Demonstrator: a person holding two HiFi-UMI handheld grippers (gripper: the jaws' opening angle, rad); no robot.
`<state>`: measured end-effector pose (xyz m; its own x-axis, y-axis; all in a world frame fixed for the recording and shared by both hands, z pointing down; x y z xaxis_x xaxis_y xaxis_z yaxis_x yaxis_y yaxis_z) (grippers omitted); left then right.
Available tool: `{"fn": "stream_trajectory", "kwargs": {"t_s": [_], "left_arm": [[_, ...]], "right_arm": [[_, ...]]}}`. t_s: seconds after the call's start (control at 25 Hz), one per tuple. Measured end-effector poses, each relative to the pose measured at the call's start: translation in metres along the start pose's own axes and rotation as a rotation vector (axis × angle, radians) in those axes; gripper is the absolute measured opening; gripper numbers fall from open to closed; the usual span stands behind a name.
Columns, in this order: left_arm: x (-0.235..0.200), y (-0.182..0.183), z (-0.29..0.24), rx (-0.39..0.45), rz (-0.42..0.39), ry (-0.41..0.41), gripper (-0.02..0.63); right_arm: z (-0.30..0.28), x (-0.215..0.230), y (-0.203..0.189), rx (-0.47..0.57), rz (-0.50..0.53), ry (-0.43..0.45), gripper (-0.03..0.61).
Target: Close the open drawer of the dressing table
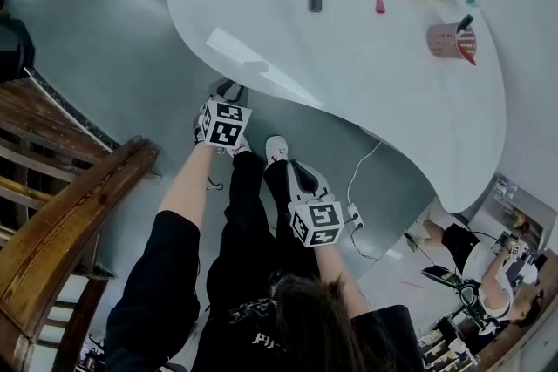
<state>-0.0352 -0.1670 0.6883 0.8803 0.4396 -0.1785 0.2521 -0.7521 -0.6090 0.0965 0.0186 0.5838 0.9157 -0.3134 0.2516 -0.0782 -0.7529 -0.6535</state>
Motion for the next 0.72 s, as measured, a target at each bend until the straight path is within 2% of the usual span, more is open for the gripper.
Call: {"fn": "stream_trajectory", "kwargs": {"t_s": [0.36, 0.72], "left_arm": [[0.001, 0.010, -0.007, 0.014, -0.007, -0.012, 0.117], [0.001, 0.018, -0.014, 0.059, -0.007, -0.029, 0.117]], "right_arm": [[-0.003, 0.004, 0.000, 0.000, -0.017, -0.014, 0.026], [-0.017, 0.008, 0.028, 0.063, -0.022, -0.012, 0.026]]}}
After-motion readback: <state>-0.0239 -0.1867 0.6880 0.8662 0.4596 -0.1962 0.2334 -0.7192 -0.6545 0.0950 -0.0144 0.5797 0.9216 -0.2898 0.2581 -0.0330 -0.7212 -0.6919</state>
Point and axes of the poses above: the fingertips, and each gripper's own axes: z backward along the fingers, x to its right, y out of its top, the point moved 3 cm from there along z, backward along the fingers, and after that the axes turned 7 degrees about z, right-handed, at the moved point
